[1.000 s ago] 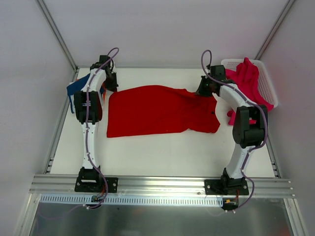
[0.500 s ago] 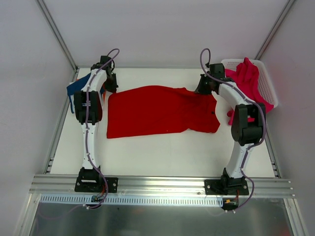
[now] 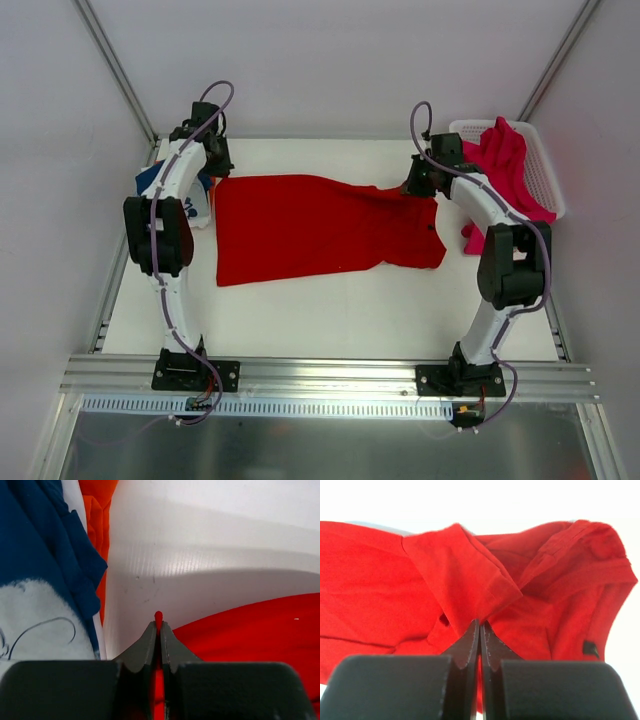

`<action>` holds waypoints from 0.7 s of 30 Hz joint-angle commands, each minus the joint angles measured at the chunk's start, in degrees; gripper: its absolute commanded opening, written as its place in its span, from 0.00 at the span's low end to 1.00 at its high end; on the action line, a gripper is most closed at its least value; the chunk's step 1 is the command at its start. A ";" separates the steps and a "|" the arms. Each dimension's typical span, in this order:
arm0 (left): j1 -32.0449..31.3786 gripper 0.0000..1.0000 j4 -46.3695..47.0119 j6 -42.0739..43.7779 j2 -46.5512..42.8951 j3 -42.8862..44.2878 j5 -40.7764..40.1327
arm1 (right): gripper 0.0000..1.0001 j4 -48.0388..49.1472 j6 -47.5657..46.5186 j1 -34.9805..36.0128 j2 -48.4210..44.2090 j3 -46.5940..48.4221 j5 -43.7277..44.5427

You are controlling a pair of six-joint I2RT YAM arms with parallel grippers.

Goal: Fold and stack the t-shirts
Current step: Fold the other side of the tshirt into a rectangle

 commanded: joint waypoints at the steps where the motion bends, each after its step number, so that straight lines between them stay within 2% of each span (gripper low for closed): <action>1: -1.16 0.00 2.58 -1.37 -6.24 -3.65 -3.25 | 0.00 0.55 -1.45 0.10 -7.16 -1.15 1.03; 13: -2.75 0.00 8.72 -3.12 -18.72 -23.76 -5.01 | 0.00 0.37 -1.45 0.46 -18.93 -12.13 3.31; 21: -3.10 0.00 11.46 -4.09 -26.63 -33.35 -6.50 | 0.00 0.20 -1.36 1.51 -23.51 -18.37 4.98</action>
